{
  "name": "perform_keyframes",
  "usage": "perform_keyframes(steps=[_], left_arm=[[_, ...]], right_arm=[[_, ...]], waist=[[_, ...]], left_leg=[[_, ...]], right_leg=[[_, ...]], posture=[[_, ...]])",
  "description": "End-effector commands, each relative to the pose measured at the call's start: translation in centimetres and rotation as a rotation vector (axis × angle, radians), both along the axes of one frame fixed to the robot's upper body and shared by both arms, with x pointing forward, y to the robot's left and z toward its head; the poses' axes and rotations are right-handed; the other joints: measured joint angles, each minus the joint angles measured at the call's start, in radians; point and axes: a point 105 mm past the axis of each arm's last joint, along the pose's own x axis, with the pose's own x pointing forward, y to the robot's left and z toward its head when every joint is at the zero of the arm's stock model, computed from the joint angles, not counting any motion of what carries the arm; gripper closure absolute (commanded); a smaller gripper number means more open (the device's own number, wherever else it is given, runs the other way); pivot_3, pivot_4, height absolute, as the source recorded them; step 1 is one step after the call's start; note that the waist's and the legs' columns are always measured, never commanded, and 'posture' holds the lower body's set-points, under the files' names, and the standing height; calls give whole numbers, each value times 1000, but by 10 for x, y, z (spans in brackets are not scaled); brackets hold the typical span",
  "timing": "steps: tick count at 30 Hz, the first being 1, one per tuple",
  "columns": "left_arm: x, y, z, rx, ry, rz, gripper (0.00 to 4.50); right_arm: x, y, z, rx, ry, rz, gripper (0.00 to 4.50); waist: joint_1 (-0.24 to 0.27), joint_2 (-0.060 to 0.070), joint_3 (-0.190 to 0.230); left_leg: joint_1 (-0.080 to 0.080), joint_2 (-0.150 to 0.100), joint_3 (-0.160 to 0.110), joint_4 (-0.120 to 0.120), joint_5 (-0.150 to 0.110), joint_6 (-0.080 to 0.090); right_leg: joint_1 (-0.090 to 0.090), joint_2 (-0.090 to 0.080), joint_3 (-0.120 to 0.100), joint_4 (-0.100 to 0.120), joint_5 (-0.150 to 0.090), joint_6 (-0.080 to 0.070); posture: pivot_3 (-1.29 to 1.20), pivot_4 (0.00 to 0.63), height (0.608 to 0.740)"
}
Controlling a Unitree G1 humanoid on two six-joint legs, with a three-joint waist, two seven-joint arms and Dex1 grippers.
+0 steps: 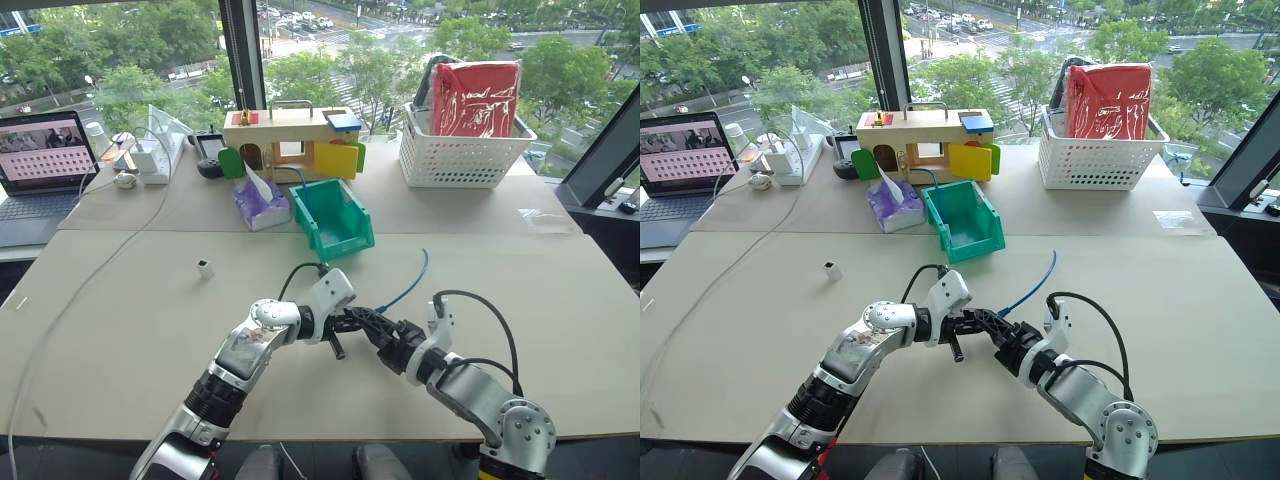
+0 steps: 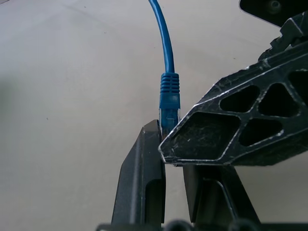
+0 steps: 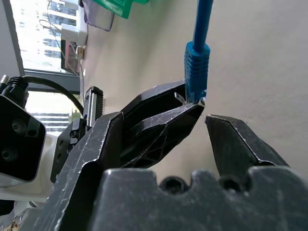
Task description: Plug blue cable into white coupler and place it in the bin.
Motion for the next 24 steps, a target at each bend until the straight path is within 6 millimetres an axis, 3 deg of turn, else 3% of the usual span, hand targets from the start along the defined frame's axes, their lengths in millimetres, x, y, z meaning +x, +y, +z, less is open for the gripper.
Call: perform_keyframes(steps=[1, 9, 23, 24], left_arm=[[-1, -3, 13, -44, -34, -9, 4427], [-2, -2, 13, -48, -29, -6, 4427], [-3, -5, 12, -49, -24, -21, 4427], [-3, -5, 12, -49, -24, -21, 4427]], right_arm=[[2, -6, 5, -6, -23, -37, 1290], [13, -33, 10, -68, -66, -224, 1290], [11, -26, 12, -56, -78, -197, 1290], [11, -27, 12, -61, -80, -199, 1809]], waist=[[-1, 0, 0], [1, 0, 0], [1, 0, 0], [1, 0, 0]], left_leg=[[0, 0, 0, 0, 0, 0], [0, 0, 0, 0, 0, 0], [0, 0, 1, 0, 0, 0], [0, 0, 1, 0, 0, 0]], right_leg=[[0, 0, 0, 0, 0, 0], [0, 0, 0, 0, 0, 0], [0, 0, 1, 0, 0, 0], [0, 0, 1, 0, 0, 0]], posture=[[0, 150, 733], [0, 150, 733], [0, 150, 733], [0, 150, 733]])
